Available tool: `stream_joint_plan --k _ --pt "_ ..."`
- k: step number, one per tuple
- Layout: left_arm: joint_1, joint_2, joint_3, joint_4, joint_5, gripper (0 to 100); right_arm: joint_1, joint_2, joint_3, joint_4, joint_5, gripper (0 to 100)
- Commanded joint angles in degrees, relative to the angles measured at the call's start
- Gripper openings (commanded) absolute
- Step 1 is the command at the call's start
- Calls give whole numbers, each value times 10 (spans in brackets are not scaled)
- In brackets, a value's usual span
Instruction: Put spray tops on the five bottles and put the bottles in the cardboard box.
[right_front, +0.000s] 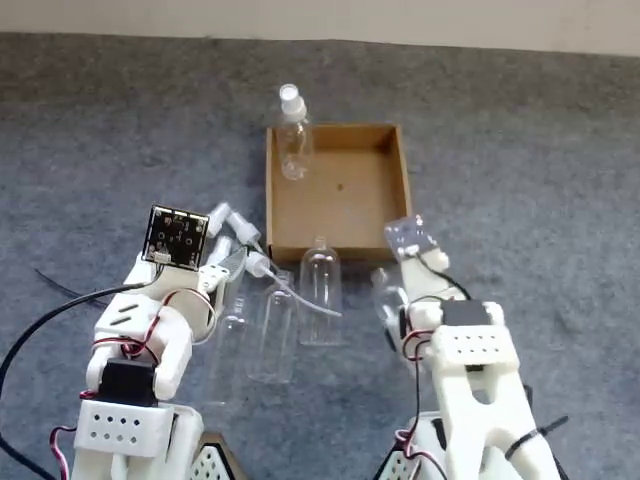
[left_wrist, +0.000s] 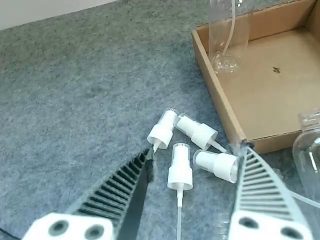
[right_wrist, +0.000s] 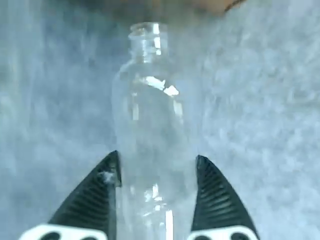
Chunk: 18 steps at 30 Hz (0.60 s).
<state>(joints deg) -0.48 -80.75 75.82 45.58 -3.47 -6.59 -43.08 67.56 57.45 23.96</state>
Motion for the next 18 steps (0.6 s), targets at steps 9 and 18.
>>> stream_joint_plan --k 9,18 --pt "-6 -1 -2 -17 -2 245 359 3 -152 80 181 4" --pt "-7 -1 -2 -16 -2 245 386 219 -287 32 97 4"
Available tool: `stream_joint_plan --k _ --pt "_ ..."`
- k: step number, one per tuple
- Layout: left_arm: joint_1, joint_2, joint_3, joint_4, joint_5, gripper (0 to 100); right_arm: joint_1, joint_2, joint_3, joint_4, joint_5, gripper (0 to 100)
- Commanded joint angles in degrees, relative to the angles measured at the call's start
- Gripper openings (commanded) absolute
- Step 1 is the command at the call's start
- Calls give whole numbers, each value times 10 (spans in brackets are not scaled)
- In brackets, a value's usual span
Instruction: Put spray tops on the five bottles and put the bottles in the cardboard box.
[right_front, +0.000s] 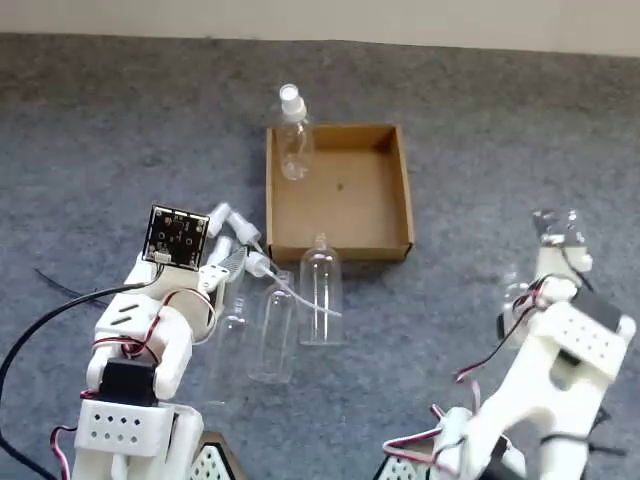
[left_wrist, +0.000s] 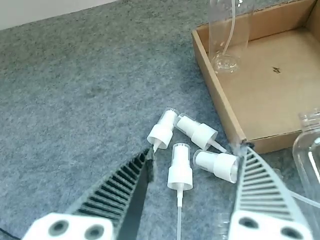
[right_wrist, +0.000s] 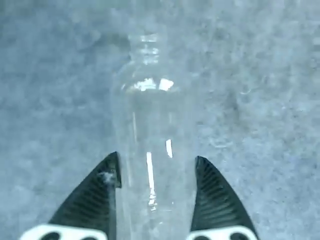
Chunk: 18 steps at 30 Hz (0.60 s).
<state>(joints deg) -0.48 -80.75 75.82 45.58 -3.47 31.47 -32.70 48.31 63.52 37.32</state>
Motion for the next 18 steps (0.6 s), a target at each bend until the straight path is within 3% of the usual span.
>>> stream_joint_plan --k 1,8,15,18 --pt "-7 -1 -2 -16 -2 245 5 149 -118 -29 -40 4" --pt "-5 -1 -2 -16 -2 245 7 280 -224 -29 -40 22" --pt "-5 -1 -1 -16 -2 245 -13 300 -228 -1 -39 233" --pt "-5 -1 -1 -16 -2 245 -29 300 -232 15 -40 245"
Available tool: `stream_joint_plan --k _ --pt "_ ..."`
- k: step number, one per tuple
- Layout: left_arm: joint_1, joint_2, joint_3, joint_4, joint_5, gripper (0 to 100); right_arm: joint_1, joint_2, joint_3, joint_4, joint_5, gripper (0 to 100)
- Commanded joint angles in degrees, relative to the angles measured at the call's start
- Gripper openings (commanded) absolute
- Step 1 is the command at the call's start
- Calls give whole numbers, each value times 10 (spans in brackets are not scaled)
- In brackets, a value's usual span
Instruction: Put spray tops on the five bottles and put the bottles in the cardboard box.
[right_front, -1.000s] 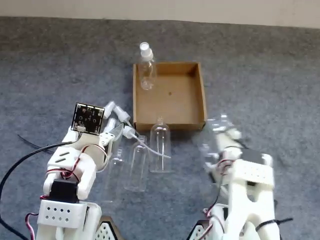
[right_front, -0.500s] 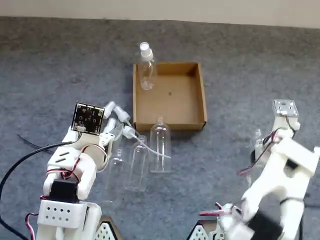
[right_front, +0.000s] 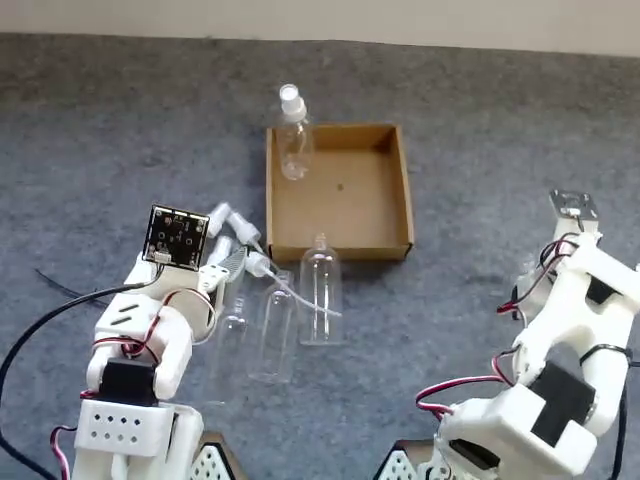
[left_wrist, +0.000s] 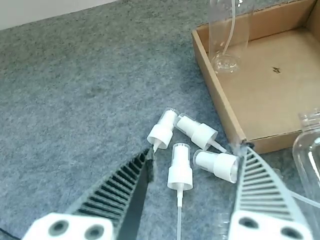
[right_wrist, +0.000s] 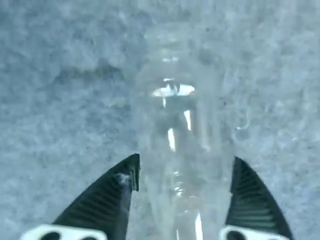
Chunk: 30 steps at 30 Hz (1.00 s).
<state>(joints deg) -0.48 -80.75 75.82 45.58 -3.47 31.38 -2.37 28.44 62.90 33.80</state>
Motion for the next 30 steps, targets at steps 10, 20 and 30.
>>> stream_joint_plan --k 10,20,30 --pt "-5 -1 -1 -16 -2 245 -84 112 -250 131 -6 245" --pt "-7 -1 -1 -16 -2 245 -71 260 -431 235 50 245" --pt "-7 -1 -1 -17 -2 245 -64 257 -366 229 82 245"
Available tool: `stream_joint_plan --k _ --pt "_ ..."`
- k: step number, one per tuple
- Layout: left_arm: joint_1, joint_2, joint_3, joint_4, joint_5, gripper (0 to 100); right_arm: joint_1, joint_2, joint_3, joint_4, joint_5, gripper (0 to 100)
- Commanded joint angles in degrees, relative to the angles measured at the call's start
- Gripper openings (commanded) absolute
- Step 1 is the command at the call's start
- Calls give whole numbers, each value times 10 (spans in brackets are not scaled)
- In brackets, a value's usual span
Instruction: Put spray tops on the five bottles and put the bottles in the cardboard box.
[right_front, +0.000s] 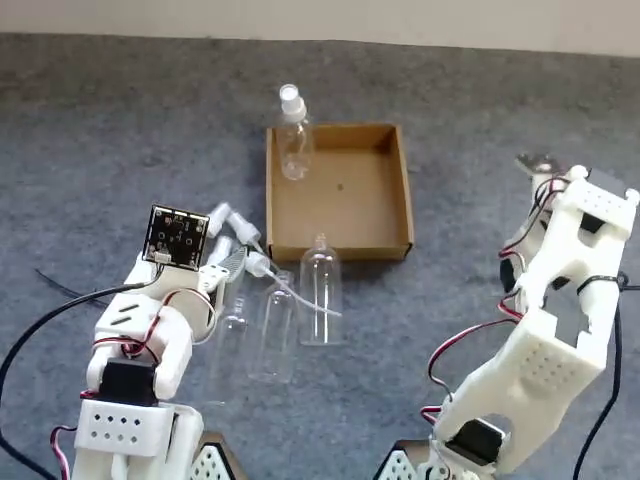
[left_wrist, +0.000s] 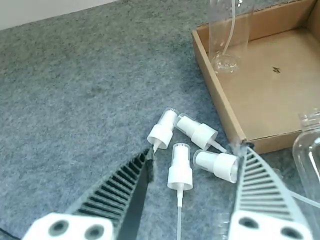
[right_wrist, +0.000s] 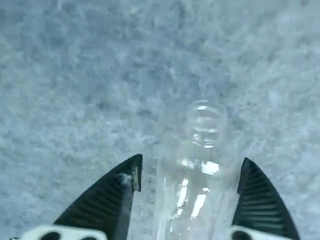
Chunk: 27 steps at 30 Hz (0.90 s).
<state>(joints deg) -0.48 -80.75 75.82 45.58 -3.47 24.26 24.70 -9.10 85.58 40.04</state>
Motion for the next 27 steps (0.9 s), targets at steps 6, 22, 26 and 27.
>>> stream_joint_plan --k 6,22,26,27 --pt "-7 -1 -1 -17 -2 245 19 -14 48 -60 16 245" --pt "-8 -1 -2 -16 -2 245 15 -34 43 -49 16 5" --pt "-9 -1 -8 -16 -2 204 2 -99 17 12 2 4" --pt "-10 -2 -11 -16 -4 188 1 -122 12 15 -14 4"
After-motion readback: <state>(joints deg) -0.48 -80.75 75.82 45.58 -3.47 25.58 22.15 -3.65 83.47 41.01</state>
